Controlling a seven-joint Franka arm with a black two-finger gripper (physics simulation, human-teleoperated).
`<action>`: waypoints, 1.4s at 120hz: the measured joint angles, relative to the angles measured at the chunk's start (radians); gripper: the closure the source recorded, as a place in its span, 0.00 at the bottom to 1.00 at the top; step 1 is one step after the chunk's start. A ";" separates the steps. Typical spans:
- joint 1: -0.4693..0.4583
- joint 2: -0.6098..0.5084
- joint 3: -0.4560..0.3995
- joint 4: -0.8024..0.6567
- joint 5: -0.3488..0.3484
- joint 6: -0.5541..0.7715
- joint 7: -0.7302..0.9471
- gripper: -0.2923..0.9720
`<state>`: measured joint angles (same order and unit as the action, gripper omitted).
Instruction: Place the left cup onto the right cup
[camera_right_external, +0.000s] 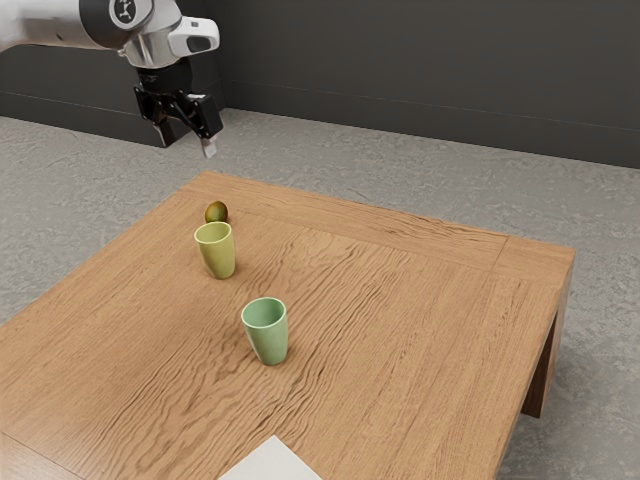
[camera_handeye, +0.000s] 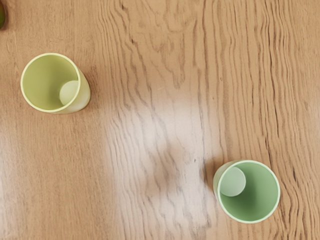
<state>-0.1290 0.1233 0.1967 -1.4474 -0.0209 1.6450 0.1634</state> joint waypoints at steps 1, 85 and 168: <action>0.000 0.000 0.000 0.000 0.000 0.000 0.000 0.23; 0.034 0.256 0.044 0.168 -0.026 0.001 0.027 0.23; 0.162 0.650 0.037 0.370 -0.142 0.134 0.055 0.23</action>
<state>0.0335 0.7737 0.2333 -1.0769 -0.1632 1.7791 0.2180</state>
